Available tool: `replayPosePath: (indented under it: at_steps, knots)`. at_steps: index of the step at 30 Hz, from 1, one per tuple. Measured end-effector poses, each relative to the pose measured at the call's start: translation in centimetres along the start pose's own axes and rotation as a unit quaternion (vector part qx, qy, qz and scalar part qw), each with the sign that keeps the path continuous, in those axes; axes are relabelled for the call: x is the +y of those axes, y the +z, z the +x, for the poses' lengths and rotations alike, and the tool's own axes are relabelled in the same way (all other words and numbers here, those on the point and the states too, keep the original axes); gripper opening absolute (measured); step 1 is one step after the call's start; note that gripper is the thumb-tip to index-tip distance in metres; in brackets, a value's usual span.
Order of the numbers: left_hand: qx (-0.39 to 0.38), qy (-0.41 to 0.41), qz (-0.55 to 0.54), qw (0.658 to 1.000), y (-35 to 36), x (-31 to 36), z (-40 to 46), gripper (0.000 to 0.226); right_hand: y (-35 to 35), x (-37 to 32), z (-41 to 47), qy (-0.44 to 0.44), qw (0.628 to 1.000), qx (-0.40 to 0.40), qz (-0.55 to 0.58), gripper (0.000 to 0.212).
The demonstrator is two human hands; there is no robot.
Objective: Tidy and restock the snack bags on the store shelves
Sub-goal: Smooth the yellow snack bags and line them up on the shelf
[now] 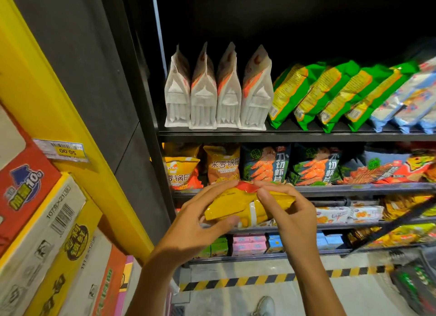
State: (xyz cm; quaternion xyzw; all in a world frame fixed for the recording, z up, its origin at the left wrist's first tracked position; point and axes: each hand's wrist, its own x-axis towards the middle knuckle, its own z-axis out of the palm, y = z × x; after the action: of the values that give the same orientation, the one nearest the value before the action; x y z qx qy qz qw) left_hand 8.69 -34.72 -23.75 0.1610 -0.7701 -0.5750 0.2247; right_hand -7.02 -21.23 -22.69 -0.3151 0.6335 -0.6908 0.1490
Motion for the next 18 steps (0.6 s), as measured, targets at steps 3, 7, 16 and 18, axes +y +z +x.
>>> replayPosePath:
  at_steps: [3, 7, 16, 18]
  knots:
    - [0.018, -0.017, -0.021, 0.999, 0.5, -0.1, 0.0, 0.060, 0.0, 0.3, -0.2, 0.008, 1.000, 0.009, -0.001, 0.015]
    - [0.099, -0.051, -0.046, 0.993, 1.7, -0.3, 0.2, 0.053, -0.2, 0.5, -0.4, 0.009, 1.000, -0.004, -0.003, 0.019]
    - [0.188, -0.120, -0.108, 0.969, 2.7, 0.2, 0.9, 0.076, -0.8, -0.9, -0.2, 0.038, 0.999, -0.025, -0.014, 0.033]
    - [0.185, -0.126, -0.097, 0.970, 3.1, 0.7, 0.9, 0.087, -1.0, -1.0, -0.4, 0.047, 0.999, -0.004, -0.014, 0.032]
